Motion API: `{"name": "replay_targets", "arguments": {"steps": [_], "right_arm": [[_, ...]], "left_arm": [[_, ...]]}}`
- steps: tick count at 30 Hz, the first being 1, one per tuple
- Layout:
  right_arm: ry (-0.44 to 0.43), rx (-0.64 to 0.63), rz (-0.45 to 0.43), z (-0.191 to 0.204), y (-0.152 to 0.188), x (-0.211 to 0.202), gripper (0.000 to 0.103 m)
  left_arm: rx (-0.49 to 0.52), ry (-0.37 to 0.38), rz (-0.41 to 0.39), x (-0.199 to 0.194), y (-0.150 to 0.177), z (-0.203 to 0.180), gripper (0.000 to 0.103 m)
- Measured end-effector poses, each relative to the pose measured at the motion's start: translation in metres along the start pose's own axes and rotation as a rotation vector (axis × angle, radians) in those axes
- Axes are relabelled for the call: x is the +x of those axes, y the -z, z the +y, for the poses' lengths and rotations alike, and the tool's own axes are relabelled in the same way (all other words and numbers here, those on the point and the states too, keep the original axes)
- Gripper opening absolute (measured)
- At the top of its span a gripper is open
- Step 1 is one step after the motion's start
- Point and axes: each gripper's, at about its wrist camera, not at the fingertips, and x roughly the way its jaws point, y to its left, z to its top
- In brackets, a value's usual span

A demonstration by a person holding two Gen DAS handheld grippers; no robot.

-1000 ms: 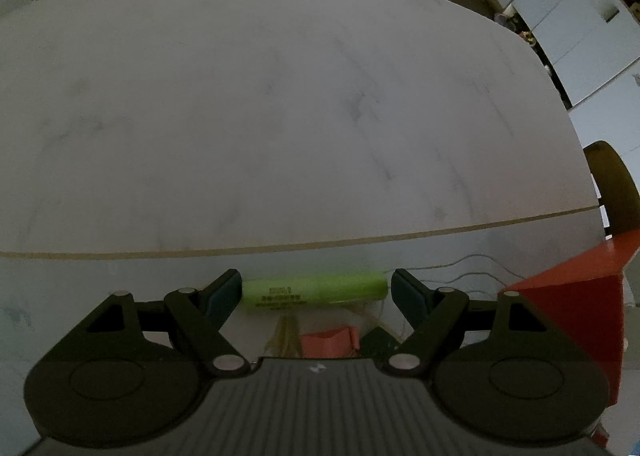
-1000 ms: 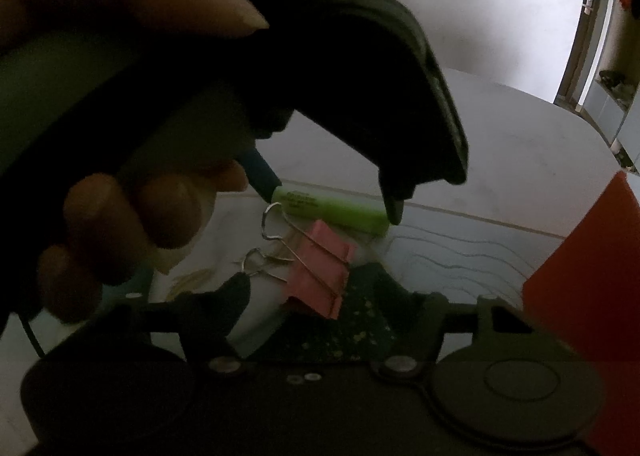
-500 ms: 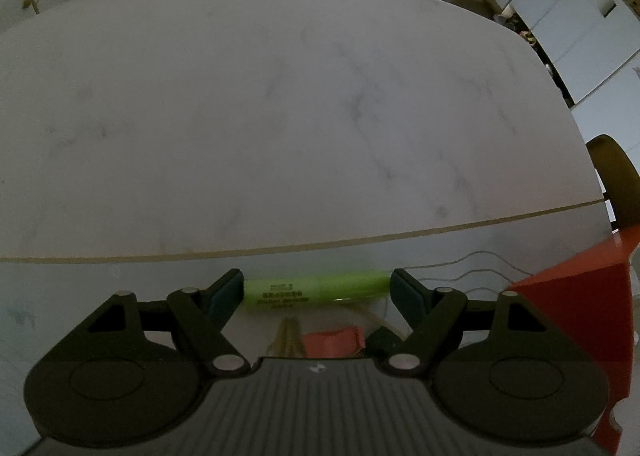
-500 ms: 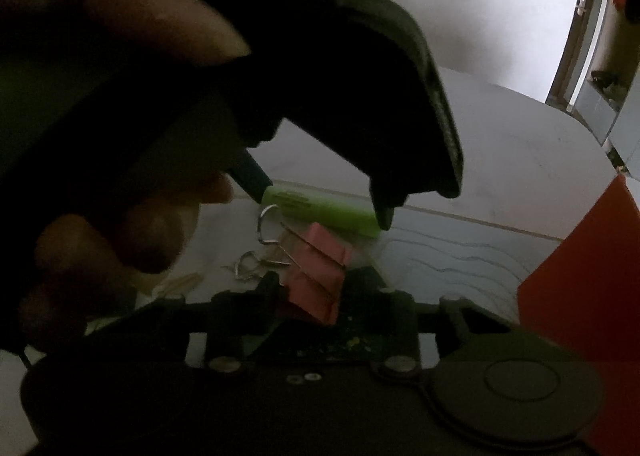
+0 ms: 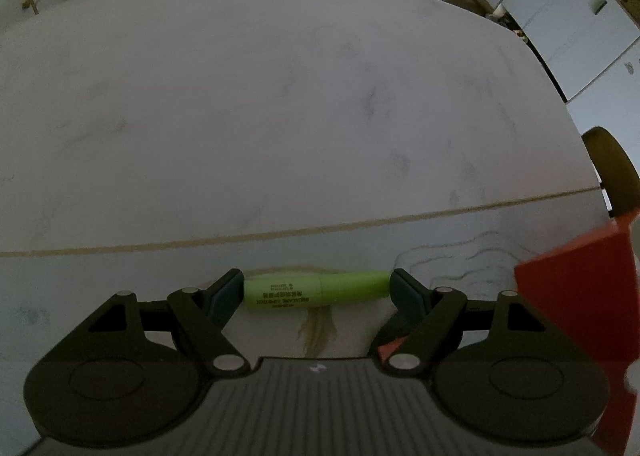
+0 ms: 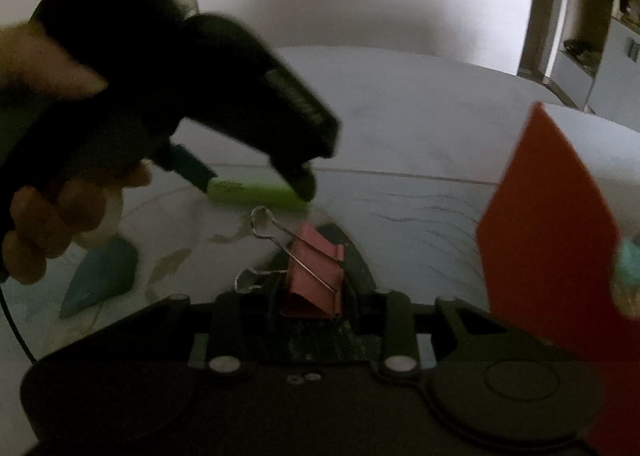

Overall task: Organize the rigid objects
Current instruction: 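Grasp the green battery with the left tool while the right grasps the pink binder clip, then carry the green battery with the left tool while the right carries the binder clip into the box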

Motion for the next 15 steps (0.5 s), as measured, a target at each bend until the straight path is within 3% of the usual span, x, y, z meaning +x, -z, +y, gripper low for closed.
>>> {"name": "replay_targets", "arguments": {"steps": [15], "right_arm": [[-0.004,0.101,-0.051,-0.03,-0.002,-0.043,0.029]], "left_arm": [[0.062,0.031,-0.086,-0.039,0.043,0.02,0.08]]}}
